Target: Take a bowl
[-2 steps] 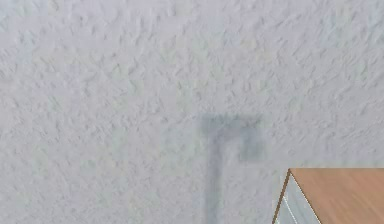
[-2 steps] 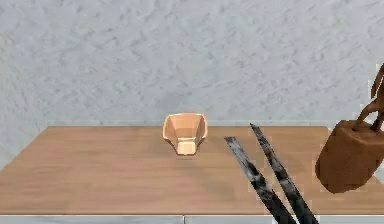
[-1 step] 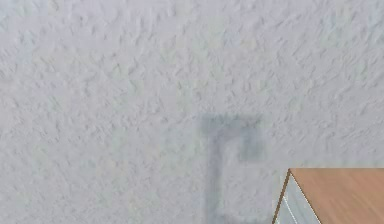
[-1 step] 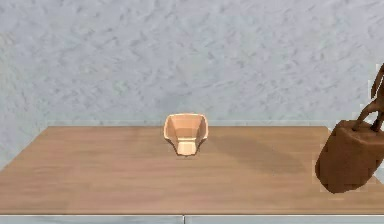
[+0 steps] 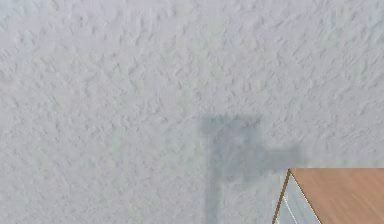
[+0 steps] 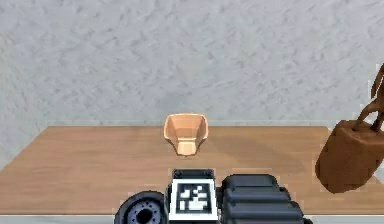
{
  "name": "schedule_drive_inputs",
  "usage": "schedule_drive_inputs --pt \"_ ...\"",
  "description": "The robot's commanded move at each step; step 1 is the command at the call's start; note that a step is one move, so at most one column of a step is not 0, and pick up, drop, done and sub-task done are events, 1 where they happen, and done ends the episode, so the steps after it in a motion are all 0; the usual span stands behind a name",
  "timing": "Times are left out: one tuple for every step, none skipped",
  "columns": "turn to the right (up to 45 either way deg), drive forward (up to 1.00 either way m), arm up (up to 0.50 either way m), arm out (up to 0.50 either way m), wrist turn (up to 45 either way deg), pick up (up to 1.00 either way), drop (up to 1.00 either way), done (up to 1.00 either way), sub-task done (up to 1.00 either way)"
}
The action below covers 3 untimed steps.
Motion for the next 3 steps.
schedule_drive_inputs --pt "0.0 0.0 0.0 0.3 0.0 0.0 0.0 0.0 0.0" --pt "0.0 0.0 0.0 0.0 45.0 0.0 0.0 0.0 0.0" --pt "0.0 0.0 0.0 0.0 45.0 0.0 0.0 0.0 0.0"
